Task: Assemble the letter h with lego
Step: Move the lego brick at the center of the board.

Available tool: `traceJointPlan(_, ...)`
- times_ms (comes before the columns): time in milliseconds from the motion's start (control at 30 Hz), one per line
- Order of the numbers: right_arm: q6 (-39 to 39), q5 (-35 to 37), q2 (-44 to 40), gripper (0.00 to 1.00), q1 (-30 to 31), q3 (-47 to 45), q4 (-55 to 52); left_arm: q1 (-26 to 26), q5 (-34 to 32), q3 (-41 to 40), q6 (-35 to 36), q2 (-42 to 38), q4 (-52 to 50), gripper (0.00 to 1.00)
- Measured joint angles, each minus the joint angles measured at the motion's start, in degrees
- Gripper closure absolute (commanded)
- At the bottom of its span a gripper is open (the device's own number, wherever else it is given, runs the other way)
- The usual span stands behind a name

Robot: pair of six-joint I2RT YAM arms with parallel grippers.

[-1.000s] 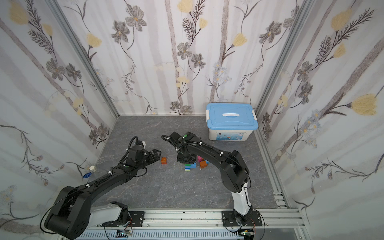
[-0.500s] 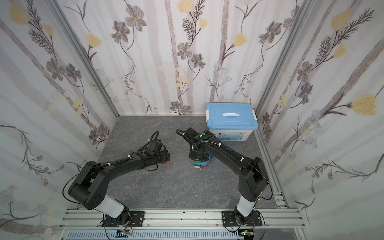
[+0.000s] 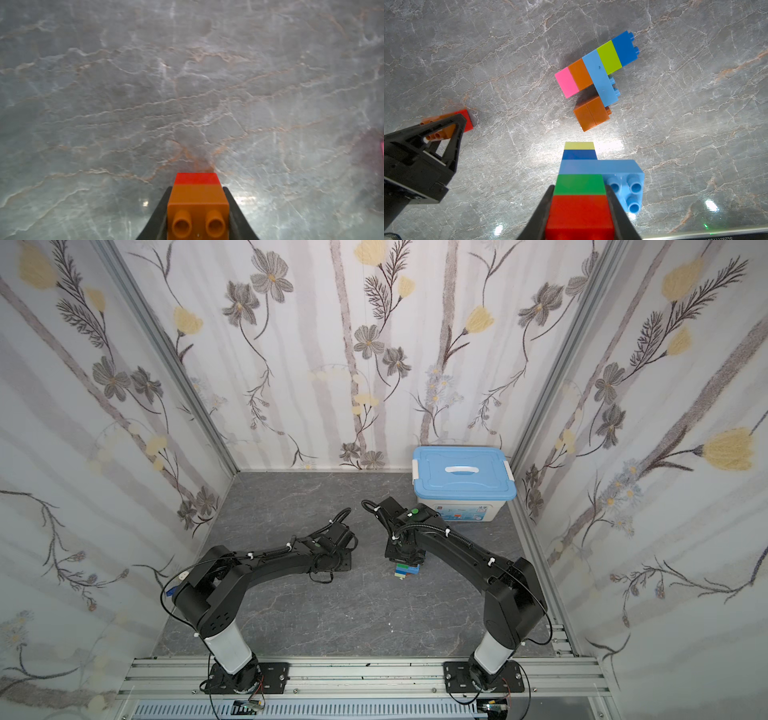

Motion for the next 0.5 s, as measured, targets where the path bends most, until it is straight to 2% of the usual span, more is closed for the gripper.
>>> traceJointPlan(333,-0.1,-0.2,-0.3,0.84,-0.9,-1.0,0.4,-5.6,1.6,2.6,-1.8,1.2,-2.1,0.59)
traceJointPlan(500,0.0,-0.4,-0.3,0.84,-0.9,-0.3,0.5,-5.9,1.0,3.0,-2.4,3.5,-2.2,0.57)
